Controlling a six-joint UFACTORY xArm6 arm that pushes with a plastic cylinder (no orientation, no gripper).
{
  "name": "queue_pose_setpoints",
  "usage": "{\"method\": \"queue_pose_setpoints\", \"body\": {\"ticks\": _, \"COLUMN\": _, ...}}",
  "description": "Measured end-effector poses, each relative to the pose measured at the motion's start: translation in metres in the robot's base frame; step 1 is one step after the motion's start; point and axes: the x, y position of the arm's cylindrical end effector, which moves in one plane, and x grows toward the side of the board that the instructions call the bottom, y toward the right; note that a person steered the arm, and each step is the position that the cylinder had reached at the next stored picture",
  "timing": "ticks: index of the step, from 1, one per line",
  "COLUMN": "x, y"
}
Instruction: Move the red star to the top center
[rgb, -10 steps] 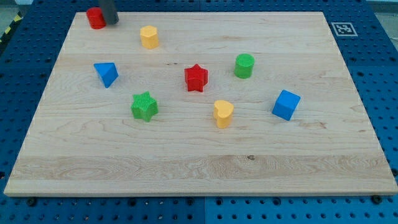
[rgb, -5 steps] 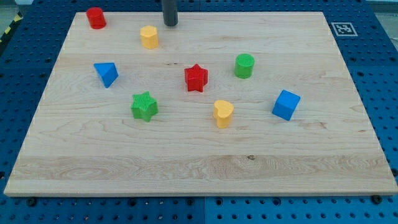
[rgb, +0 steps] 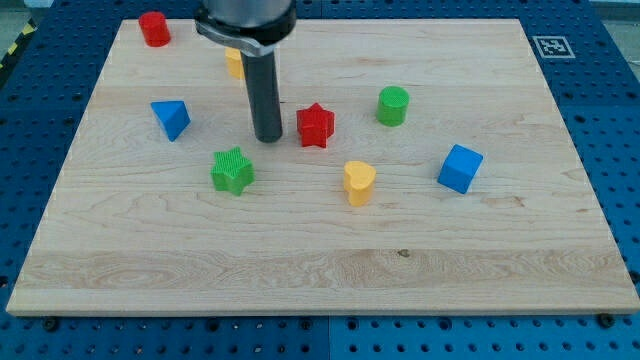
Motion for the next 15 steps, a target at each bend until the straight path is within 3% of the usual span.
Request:
{"method": "queue_pose_setpoints", "body": {"ticks": 1, "x": 0.001, "y": 0.023}}
{"method": "queue_pose_setpoints", "body": {"ticks": 2, "x": -0.005, "y": 0.087}}
{"method": "queue_pose_setpoints", "body": {"ticks": 5, "x": -0.006, "y": 0.161}}
{"method": "queue_pose_setpoints", "body": {"ticks": 6, "x": -0.007, "y": 0.161}}
{"method": "queue_pose_setpoints", "body": {"ticks": 7, "x": -0.020, "y": 0.125}}
{"method": "queue_pose_setpoints", "body": {"ticks": 9, "x": -0.094, "y": 0.098}}
{"method": "queue_pose_setpoints", "body": {"ticks": 10, "x": -0.095, "y": 0.101}}
{"method": "queue_pose_setpoints", "body": {"ticks": 11, "x": -0.063, "y": 0.116}}
{"method": "queue_pose_setpoints", "body": {"ticks": 12, "x": -0.057, "y": 0.146}}
{"method": "queue_pose_setpoints", "body": {"ticks": 14, "x": -0.075, "y": 0.152}}
{"method": "queue_pose_setpoints", "body": {"ticks": 15, "x": -0.115, "y": 0.131}}
